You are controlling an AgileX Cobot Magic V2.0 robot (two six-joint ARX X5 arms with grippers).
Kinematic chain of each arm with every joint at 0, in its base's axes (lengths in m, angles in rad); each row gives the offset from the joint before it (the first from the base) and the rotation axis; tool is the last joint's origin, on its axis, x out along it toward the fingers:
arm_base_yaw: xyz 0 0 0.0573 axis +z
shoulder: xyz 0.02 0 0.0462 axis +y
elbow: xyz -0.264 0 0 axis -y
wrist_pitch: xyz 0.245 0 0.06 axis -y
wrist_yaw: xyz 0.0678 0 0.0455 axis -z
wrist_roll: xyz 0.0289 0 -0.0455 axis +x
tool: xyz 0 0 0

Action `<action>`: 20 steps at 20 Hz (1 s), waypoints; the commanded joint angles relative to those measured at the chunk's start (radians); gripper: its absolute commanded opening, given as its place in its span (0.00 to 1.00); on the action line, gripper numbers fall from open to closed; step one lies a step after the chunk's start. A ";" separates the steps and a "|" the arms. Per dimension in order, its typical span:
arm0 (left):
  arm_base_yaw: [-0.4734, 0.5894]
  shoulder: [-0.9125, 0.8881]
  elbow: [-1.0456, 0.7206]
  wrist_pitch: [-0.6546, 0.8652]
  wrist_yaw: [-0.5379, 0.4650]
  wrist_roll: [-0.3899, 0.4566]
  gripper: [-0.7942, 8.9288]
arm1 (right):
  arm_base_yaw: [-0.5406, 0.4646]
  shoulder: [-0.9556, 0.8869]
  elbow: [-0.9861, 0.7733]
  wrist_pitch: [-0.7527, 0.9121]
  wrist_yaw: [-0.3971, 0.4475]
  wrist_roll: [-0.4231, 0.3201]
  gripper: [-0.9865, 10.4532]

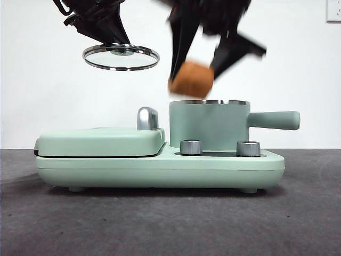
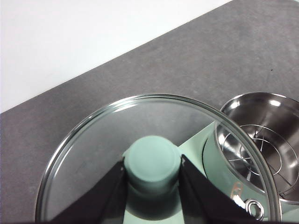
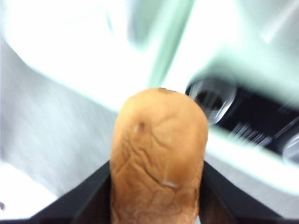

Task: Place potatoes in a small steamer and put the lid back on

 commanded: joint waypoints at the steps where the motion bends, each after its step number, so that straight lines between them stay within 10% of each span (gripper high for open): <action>1: -0.002 0.005 0.031 0.029 0.010 -0.004 0.10 | -0.058 0.063 0.175 -0.042 0.005 -0.094 0.22; 20: -0.008 0.006 0.031 0.030 0.010 -0.004 0.10 | -0.251 0.520 0.585 -0.156 0.014 -0.220 0.25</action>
